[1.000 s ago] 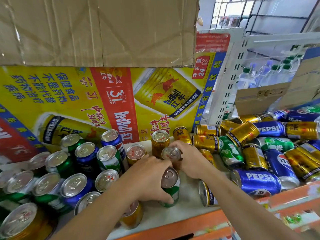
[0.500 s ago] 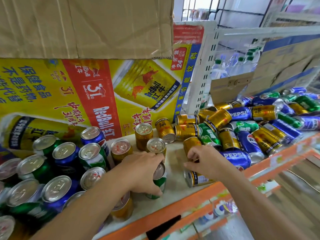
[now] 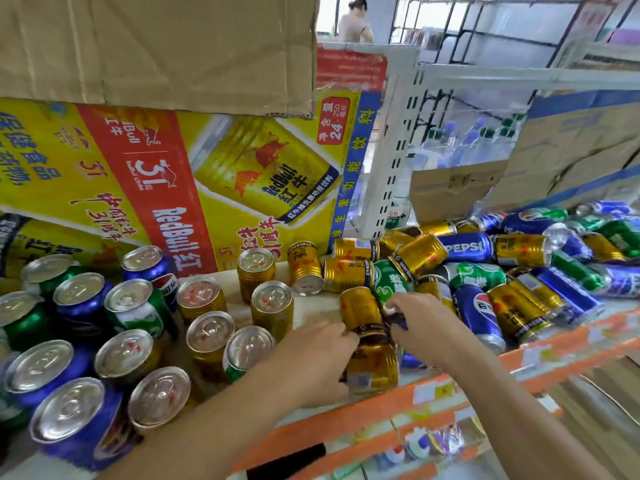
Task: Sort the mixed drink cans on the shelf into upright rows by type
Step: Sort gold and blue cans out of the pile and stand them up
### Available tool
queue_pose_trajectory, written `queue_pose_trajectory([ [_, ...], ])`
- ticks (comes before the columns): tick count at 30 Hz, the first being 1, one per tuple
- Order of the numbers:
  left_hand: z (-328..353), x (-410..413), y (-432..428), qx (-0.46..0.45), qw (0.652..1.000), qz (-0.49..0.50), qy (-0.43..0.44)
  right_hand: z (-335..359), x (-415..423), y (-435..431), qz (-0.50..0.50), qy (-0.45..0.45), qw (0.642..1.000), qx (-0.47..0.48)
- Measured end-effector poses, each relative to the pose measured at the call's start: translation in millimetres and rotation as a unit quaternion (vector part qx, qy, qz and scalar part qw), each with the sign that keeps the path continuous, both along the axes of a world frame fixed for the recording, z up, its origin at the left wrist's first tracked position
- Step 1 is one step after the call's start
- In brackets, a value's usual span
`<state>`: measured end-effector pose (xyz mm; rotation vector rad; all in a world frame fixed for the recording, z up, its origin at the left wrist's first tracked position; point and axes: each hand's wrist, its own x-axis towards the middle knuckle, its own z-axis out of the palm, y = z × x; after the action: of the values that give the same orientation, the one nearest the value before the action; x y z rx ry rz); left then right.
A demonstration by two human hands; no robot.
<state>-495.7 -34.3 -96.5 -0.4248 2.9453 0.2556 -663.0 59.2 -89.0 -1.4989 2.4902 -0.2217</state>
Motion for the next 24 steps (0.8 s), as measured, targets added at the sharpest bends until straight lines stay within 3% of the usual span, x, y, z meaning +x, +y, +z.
queue_pose_trajectory([
  [7,-21,-42,29,-0.021,0.993,0.116,-0.025,-22,-39,-13,0.148,-0.052,0.987,-0.017],
  [12,-18,-36,36,-0.035,0.984,0.169,-0.042,-15,-39,-41,0.17,-0.075,0.98,-0.066],
  [17,-14,-16,38,0.001,0.968,0.248,-0.037,-24,-24,-71,0.167,-0.021,0.985,0.027],
  [21,-8,-6,41,0.055,0.954,0.295,0.008,-31,-20,-83,0.133,-0.117,0.983,0.049],
  [24,-4,-3,41,0.097,0.938,0.323,0.084,-33,-27,-82,0.095,-0.226,0.969,0.014],
])
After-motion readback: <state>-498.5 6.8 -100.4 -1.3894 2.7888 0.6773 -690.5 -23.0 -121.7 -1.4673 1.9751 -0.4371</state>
